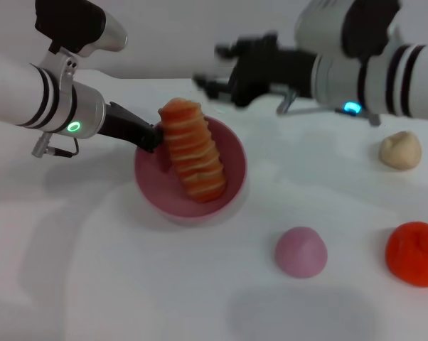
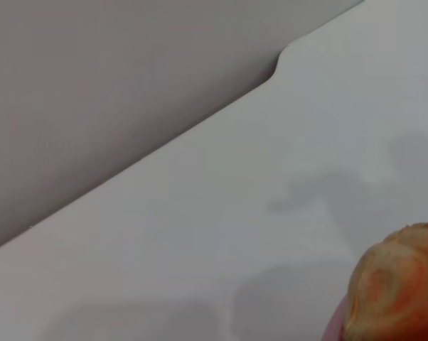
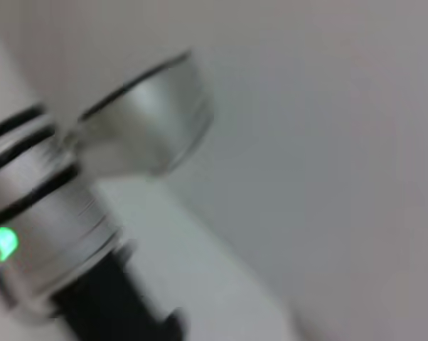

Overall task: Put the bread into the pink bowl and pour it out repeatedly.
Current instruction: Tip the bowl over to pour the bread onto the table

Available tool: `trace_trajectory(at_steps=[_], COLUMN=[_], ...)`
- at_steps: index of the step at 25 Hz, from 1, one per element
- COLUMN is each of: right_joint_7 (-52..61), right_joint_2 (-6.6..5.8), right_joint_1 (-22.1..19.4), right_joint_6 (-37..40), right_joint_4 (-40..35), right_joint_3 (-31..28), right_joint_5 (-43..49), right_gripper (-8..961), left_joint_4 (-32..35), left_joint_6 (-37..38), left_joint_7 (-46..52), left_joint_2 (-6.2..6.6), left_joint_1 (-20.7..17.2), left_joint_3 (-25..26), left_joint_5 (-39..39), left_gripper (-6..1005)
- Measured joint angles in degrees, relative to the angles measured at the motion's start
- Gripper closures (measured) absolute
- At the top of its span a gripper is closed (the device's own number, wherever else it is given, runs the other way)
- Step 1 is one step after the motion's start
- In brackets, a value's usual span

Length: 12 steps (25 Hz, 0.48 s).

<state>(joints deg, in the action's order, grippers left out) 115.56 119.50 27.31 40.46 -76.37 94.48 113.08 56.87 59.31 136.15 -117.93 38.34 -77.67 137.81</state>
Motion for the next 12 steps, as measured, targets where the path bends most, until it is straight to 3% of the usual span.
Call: trace_trajectory(at_steps=[6, 12], right_joint_7=[-15.28, -37.35], right_joint_2=[-0.22, -0.29], right_joint_1=[-2.81, -4.44], right_joint_6=[-11.17, -10.09], right_joint_4=[-0.16, 3.17], right_joint_3=[0.26, -1.74], right_joint_5=[-18.78, -46.82], right_gripper=[381, 380], left_joint_4=[-0.05, -0.10], left_joint_6=[-0.85, -2.54], left_joint_7=[0.00, -0.05], left_joint_2=[0.00, -0.20], left_joint_1=[0.17, 0.17], left_joint_3=[-0.21, -1.83], left_joint_5=[0.00, -0.11], left_gripper=[952, 952])
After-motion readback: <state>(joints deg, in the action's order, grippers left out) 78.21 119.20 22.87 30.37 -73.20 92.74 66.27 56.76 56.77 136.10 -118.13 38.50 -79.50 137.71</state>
